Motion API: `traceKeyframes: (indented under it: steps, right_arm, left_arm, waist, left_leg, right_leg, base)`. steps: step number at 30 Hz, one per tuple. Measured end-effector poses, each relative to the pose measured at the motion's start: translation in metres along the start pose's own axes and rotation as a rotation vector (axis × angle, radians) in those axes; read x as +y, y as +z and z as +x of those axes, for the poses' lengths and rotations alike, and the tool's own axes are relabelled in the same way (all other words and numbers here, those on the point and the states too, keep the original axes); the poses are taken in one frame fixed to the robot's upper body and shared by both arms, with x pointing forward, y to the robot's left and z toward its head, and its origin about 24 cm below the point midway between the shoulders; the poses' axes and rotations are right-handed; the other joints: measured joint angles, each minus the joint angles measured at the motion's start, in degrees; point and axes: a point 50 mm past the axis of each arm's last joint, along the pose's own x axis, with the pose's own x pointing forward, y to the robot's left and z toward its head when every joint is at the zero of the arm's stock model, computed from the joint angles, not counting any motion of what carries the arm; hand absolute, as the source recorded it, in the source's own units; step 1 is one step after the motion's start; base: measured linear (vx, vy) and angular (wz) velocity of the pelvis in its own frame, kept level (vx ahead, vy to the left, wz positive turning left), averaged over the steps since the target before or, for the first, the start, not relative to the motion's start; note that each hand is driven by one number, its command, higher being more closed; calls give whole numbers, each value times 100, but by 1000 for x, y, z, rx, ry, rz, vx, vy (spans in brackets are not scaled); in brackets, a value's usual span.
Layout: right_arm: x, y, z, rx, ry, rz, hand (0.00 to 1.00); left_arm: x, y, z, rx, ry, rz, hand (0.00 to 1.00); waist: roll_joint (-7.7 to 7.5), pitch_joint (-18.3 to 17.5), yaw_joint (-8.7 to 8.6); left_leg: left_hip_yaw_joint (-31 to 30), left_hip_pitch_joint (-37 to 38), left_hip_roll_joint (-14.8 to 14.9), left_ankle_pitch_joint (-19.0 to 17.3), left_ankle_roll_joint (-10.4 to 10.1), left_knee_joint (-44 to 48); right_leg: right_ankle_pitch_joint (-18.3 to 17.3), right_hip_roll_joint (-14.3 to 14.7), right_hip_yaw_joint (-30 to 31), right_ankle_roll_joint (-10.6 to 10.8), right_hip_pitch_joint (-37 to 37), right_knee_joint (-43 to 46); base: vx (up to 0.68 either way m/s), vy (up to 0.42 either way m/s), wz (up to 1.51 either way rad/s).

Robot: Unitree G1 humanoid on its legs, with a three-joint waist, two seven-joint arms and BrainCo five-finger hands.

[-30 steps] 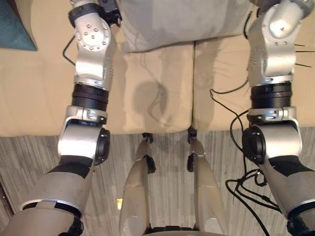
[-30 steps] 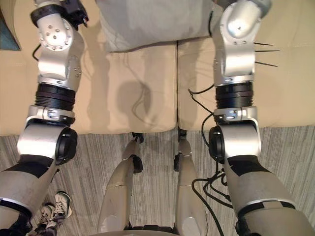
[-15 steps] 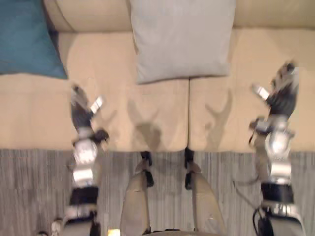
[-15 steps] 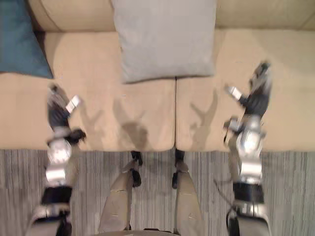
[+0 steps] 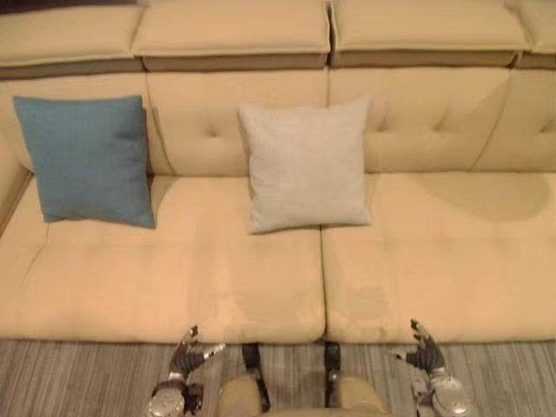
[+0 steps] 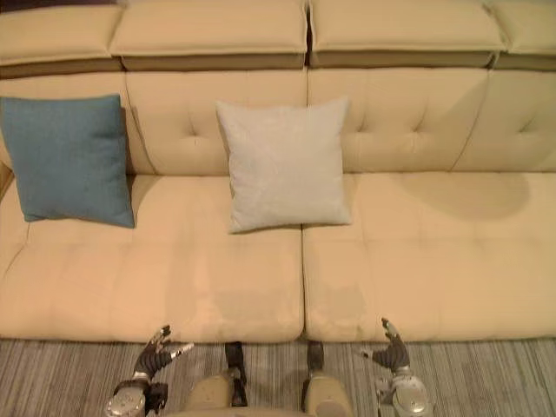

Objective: Pick up cushions and gather them together orderly.

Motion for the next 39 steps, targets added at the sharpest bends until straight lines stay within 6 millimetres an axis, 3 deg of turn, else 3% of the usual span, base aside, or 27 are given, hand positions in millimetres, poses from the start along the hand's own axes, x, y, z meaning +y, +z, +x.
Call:
traceKeyframes:
  steps: [3, 6, 8, 9, 10, 11, 12, 13, 14, 15, 16, 17, 18, 19, 20, 22, 24, 25, 28, 30, 31, 33, 36, 39]
  right_arm:
    - [3, -4, 1, 29, 15, -23, 0]
    - [9, 8, 7, -3, 38, -35, 0]
    - [8, 13, 10, -23, 39, -44, 0]
    - [8, 19, 14, -33, 44, -51, 0]
    - [11, 18, 13, -24, 53, -53, 0]
    - [12, 14, 11, -11, 60, -55, 0]
    - [16, 7, 7, 7, 75, -57, 0]
    - [18, 8, 7, 3, 84, -62, 0]
    - [20, 10, 8, -2, 89, -65, 0]
    - [20, 12, 9, -10, 90, -66, 0]
    - [18, 18, 12, -25, 79, -67, 0]
    - [15, 26, 17, -51, 54, -69, 0]
    - [13, 30, 19, -64, 45, -70, 0]
    - [7, 41, 25, -87, 26, -82, 0]
    - [7, 38, 25, -74, 18, -76, 0]
    - [3, 34, 23, -63, -2, -55, 0]
    - [-2, 31, 23, -52, -30, -41, 0]
    - [-4, 30, 22, -49, -40, -37, 0]
    - [-1, 31, 22, -50, -45, -22, 0]
    - [3, 32, 22, -56, -40, -12, 0]
    - [7, 35, 21, -67, -34, 1, 0]
    - [7, 39, 21, -87, -36, 4, 0]
    - [7, 46, 20, -121, -45, 13, 0]
    - [10, 49, 16, -136, -43, 23, 0]
  left_arm:
    - [3, -9, -3, 40, 4, 9, 0]
    - [15, 4, 4, 3, 23, 46, 0]
    - [19, 17, 9, -40, 33, 54, 0]
    - [21, 26, 10, -82, 51, 37, 0]
    - [21, 32, 12, -101, 58, 32, 0]
    - [21, 33, 12, -107, 64, 33, 0]
    - [22, 34, 11, -109, 74, 29, 0]
    - [22, 32, 10, -106, 77, 26, 0]
    - [22, 31, 8, -105, 82, 25, 0]
    - [22, 29, 7, -101, 92, 19, 0]
    - [19, 30, 7, -103, 96, 5, 0]
    - [11, 33, 7, -112, 83, -16, 0]
    - [7, 33, 8, -115, 76, -23, 0]
    - [-3, 36, 11, -110, 56, -47, 0]
    - [-7, 34, 10, -106, 45, -49, 0]
    - [-8, 35, 9, -109, 40, -47, 0]
    - [-9, 32, 8, -100, 38, -46, 0]
    - [-9, 28, 6, -91, 37, -45, 0]
    - [-11, 29, 4, -97, 31, -52, 0]
    - [-12, 30, 4, -104, 27, -55, 0]
    - [-13, 33, 4, -114, 23, -52, 0]
    - [-16, 34, 4, -117, 11, -49, 0]
    - [-18, 37, 5, -130, 8, -50, 0]
    - [-20, 45, 4, -162, -3, -45, 0]
  waist:
    - [-107, -103, -23]
    - [-248, -34, -23]
    - [-209, -24, -31]
    - [-56, 110, 49]
    - [-73, 162, 35]
    - [-76, 165, 36]
    - [-78, 169, 83]
    - [-129, 138, 125]
    - [-162, 129, 125]
    - [-312, 42, 148]
    - [-382, -7, 164]
    - [-304, -19, 269]
    - [-256, 0, 321]
    - [54, 188, 291]
    - [132, 250, 235]
    - [34, 277, 253]
    - [-10, 289, 227]
    - [35, 253, 217]
    - [109, 224, 226]
    - [140, 202, 219]
    - [64, 181, 228]
    - [52, 166, 218]
    - [52, 163, 104]
    - [70, 168, 63]
  left_leg:
    - [109, 151, -47, 3, -6, -38]
    - [290, -311, 11, -242, 113, 665]
    - [274, -846, 150, -441, 309, 1312]
    - [337, -937, 419, -508, 342, 1446]
    - [289, -915, 413, -530, 373, 1546]
    - [241, -895, 395, -548, 401, 1599]
    - [182, -833, 365, -576, 443, 1669]
    - [117, -840, 335, -522, 409, 1689]
    - [83, -878, 298, -462, 407, 1686]
    - [38, -1060, 209, -275, 377, 1658]
    - [11, -1183, 220, -99, 330, 1571]
    - [10, -1327, 284, 193, 246, 1273]
    - [-2, -1396, 297, 288, 176, 1138]
    - [-193, -1502, 445, 377, 54, 891]
    - [-255, -1461, 482, 95, -318, 619]
    - [-289, -1483, 434, 13, -249, 1140]
    - [-411, -1460, 266, -240, 101, 2225]
    - [-466, -1320, 209, -706, 89, 2598]
    - [-829, -821, 129, -1405, -114, 2728]
    - [-926, -509, 88, -1604, -195, 2261]
    - [-786, -470, 63, -1602, -192, 2142]
    - [-612, -470, 51, -1642, -168, 2114]
    - [-190, -451, 2, -1699, -118, 2042]
    - [407, -442, 76, -1846, -42, 2283]
  right_leg:
    - [38, -32, 134, 77, 73, -12]
    - [238, -54, 401, 183, -241, 171]
    - [463, -31, 411, 370, -661, 402]
    - [290, 35, 330, 325, -908, 1109]
    - [-412, -53, 153, 75, -1177, 2672]
    - [-658, -108, 122, 70, -1188, 3349]
    - [-1003, -160, 137, 224, -1047, 4407]
    - [-1161, -159, 190, 420, -794, 4740]
    - [-1231, -165, 237, 520, -635, 4746]
    - [-1519, -179, 282, 548, -310, 4205]
    - [-1839, -136, 236, 410, -177, 3727]
    - [-2098, -19, 107, 84, -111, 3009]
    - [-2182, 48, 53, -50, -92, 2719]
    - [-2132, 315, -108, -247, -45, 2348]
    - [-1866, 385, -257, -440, -65, 2103]
    - [-1734, 327, -282, -553, -133, 2035]
    - [-1632, 227, -304, -581, -169, 2019]
    - [-1534, 229, -276, -578, -246, 1987]
    - [-1334, 290, -135, -524, -360, 1971]
    - [-1261, 349, 4, -460, -372, 1961]
    - [-1152, 351, 186, -371, -464, 1877]
    - [-1067, 352, 373, -248, -536, 1793]
    - [-863, 355, 795, -146, -736, 1646]
    - [-604, 535, 1330, -58, -937, 1538]
  base:
    - [20, 42, -20]
    - [-26, 30, -33]
    - [-112, 28, -37]
    - [-214, 39, -35]
    - [-180, 16, -13]
    - [-154, -11, 27]
    - [-144, -66, 29]
    - [-160, -82, 28]
    - [-258, -155, 34]
    - [-236, -153, 29]
    - [-317, -207, 10]
    - [-237, -152, -16]
    - [-340, -191, -18]
    - [-456, -169, 11]
    - [-391, -129, 21]
    - [-362, -84, 15]
    - [-269, -72, 9]
    - [-172, -26, -1]
    - [-145, 49, -22]
    - [-150, 102, -39]
    - [-161, 105, -53]
    - [-153, 122, -58]
    - [-112, 129, -75]
    - [-52, 111, -107]
